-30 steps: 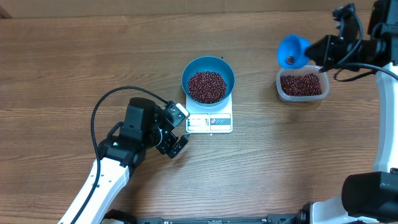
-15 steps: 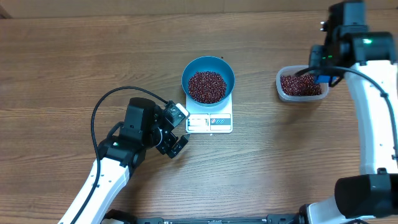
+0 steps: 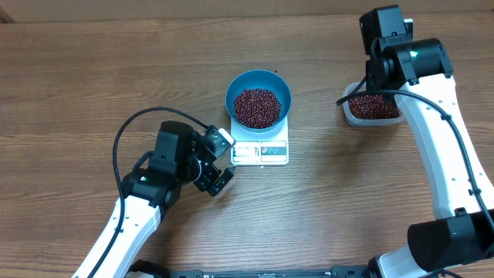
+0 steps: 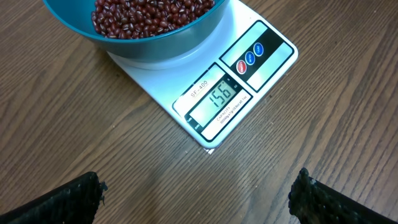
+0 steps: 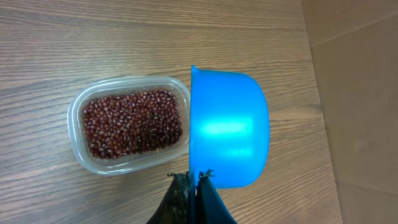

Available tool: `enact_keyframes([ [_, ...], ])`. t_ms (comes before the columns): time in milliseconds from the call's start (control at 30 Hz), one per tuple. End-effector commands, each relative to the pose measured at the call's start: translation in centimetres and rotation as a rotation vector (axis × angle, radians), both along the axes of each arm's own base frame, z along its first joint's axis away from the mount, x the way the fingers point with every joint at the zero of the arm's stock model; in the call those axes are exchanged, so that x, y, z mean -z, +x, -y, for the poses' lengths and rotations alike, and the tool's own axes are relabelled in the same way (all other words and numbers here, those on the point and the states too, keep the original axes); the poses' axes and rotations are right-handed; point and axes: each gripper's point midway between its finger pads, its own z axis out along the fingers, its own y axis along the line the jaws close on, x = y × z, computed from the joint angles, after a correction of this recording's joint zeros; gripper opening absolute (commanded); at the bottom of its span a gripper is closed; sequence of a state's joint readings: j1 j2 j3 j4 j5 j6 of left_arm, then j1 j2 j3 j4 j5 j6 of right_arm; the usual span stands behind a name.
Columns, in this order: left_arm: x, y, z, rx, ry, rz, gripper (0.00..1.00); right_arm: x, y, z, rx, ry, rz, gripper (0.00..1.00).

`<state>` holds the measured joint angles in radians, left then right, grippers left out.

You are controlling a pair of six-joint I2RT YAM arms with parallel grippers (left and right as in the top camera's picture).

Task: Scoop item into bowl and weigh 150g on scale
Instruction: 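Carry the scoop left back over the teal bowl with the right gripper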

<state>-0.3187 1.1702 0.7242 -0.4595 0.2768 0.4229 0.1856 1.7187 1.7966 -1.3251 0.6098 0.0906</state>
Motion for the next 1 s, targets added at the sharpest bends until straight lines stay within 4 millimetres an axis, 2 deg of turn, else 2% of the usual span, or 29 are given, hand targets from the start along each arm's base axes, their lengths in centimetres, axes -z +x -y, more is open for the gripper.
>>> enact_keyframes([
  [0,0.4,-0.1,-0.1,0.011,0.012,-0.005,0.99,0.3,0.3,-0.9,-0.035,0.040,0.000,0.04],
  [133,0.4,-0.1,-0.1,0.011,0.012,-0.005,1.00,-0.5,1.4,-4.0,-0.170,0.184,0.015,0.04],
  [233,0.4,-0.1,-0.1,0.011,0.012,-0.005,0.99,-3.2,2.3,-6.6,-0.276,0.294,0.079,0.04],
  [367,0.4,-0.1,-0.1,0.011,0.012,-0.005,1.00,-7.8,2.8,-12.2,-0.505,0.464,0.182,0.04],
  [467,0.4,-0.1,-0.1,0.011,0.012,-0.005,1.00,-9.0,2.4,-16.2,-0.632,0.538,0.207,0.04],
  [567,0.4,-0.1,-0.1,0.011,0.012,-0.005,1.00,-8.0,1.7,-19.0,-0.695,0.561,0.162,0.04],
  [700,0.4,-0.1,-0.1,0.010,0.012,-0.005,1.00,-5.1,1.1,-21.9,-0.737,0.555,0.070,0.04],
  [800,0.4,-0.1,-0.1,0.011,0.012,-0.005,1.00,-2.7,0.9,-23.6,-0.755,0.533,0.008,0.04],
  [967,0.4,-0.1,-0.1,0.011,0.012,-0.005,1.00,0.4,0.7,-25.3,-0.765,0.467,-0.067,0.04],
])
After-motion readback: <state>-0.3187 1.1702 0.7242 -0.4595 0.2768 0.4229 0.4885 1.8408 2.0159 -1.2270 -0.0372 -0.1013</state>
